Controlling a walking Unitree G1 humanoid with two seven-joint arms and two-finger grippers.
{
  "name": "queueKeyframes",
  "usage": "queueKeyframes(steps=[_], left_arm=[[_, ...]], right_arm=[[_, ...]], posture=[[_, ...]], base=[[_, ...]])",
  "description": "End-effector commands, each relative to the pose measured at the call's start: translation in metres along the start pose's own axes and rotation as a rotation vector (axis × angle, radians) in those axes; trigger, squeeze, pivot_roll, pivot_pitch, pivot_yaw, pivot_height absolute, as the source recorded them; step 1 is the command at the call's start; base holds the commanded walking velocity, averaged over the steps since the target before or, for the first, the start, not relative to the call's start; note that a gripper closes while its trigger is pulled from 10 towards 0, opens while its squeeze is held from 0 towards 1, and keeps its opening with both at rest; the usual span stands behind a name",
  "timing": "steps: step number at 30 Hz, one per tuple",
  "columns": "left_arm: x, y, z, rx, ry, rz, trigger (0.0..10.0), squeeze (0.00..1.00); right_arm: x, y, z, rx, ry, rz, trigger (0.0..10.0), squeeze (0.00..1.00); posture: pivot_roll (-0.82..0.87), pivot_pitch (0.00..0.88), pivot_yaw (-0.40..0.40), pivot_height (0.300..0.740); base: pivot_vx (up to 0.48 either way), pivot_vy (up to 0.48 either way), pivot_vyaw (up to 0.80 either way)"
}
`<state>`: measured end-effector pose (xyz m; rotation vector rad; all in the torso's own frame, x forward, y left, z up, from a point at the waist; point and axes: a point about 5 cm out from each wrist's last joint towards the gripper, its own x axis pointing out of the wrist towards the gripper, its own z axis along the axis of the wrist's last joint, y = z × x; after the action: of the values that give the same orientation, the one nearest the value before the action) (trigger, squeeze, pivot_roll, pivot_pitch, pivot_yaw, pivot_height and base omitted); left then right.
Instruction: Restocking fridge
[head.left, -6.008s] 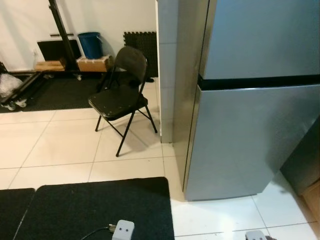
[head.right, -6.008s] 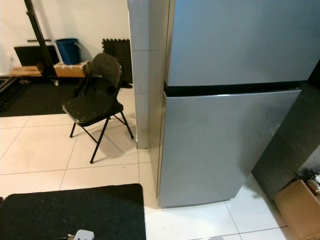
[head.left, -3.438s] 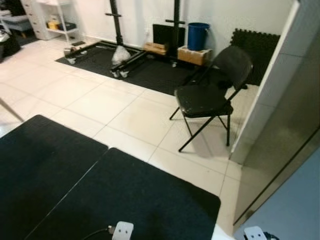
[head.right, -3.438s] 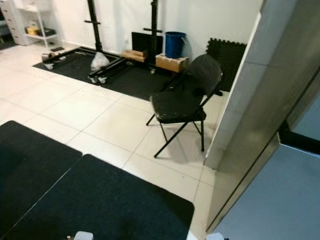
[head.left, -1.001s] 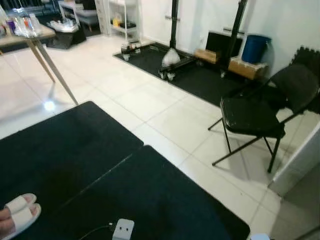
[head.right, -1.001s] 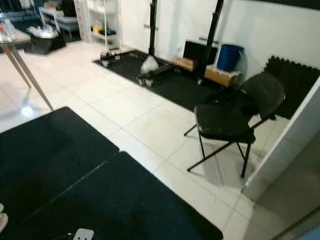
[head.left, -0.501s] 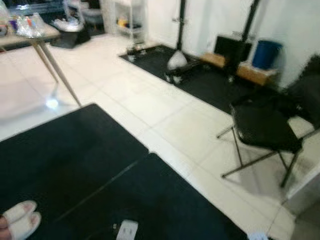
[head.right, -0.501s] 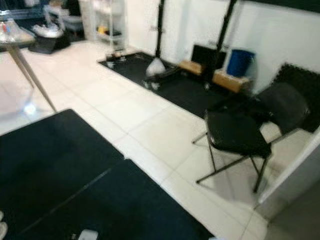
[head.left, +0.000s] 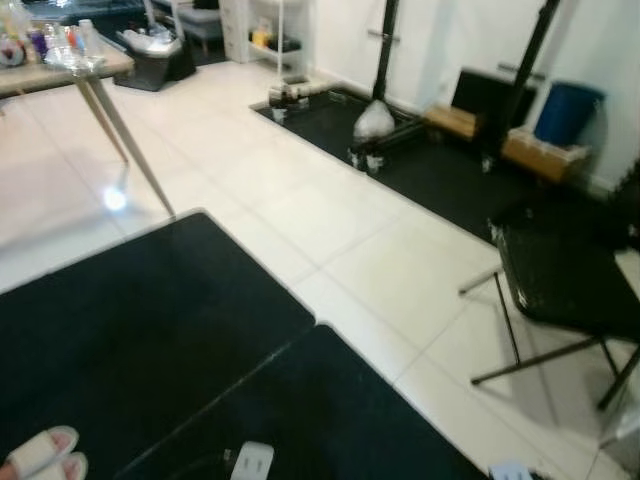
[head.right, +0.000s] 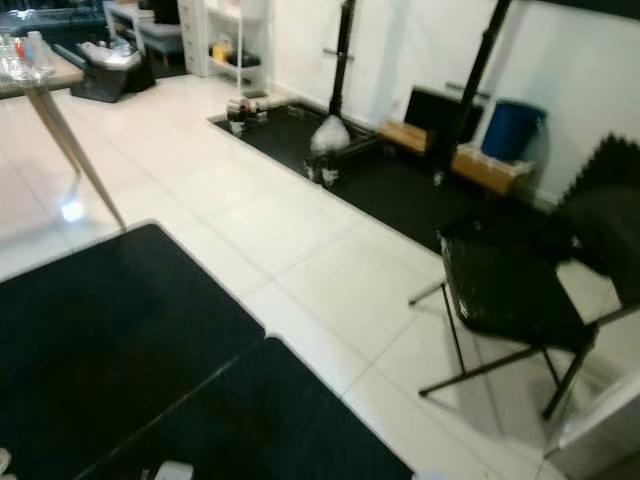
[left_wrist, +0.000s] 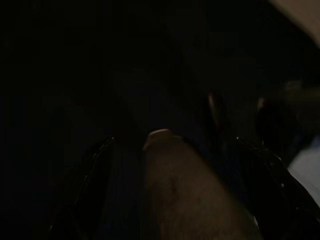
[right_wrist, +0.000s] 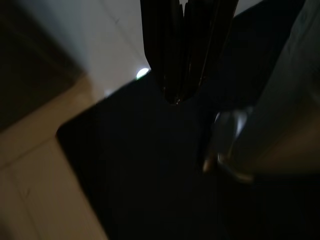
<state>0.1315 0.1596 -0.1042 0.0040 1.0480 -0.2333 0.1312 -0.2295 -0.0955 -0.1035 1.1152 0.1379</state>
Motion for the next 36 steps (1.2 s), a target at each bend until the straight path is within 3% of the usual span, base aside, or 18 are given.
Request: queueKeyframes(steps=[1, 14, 24, 27, 36], left_arm=[[-0.003, -0.005, -0.019, -0.01, 0.074, -0.013, 10.0, 0.0], [-0.004, -0.003, -0.02, -0.008, 0.077, -0.01, 10.0, 0.0], [-0.005, 0.007, -0.018, 0.004, 0.076, 0.007, 10.0, 0.0], [-0.005, 0.01, -0.014, 0.015, 0.07, 0.01, 10.0, 0.0], [-0.006, 0.016, -0.01, 0.053, 0.073, 0.01, 10.0, 0.0]], right_arm=[[0.0, 0.004, -0.004, -0.007, 0.011, 0.011, 10.0, 0.0], [0.002, 0.01, -0.004, -0.03, 0.018, 0.036, 10.0, 0.0], [0.004, 0.017, -0.003, -0.061, 0.034, 0.014, 10.0, 0.0], [0.005, 0.017, -0.001, -0.102, 0.036, 0.007, 10.0, 0.0], [0.006, 0.017, 0.002, -0.109, 0.039, 0.003, 10.0, 0.0]], posture=[[-0.02, 0.0, -0.089, 0.738], [0.0, 0.0, -0.084, 0.738], [0.02, 0.0, -0.067, 0.738], [0.03, 0.0, -0.062, 0.738], [0.03, 0.0, -0.04, 0.738]], base=[[0.337, 0.0, 0.0], [0.341, 0.0, 0.0], [0.342, 0.0, 0.78], [0.344, 0.0, 0.0], [0.342, 0.0, 0.0]])
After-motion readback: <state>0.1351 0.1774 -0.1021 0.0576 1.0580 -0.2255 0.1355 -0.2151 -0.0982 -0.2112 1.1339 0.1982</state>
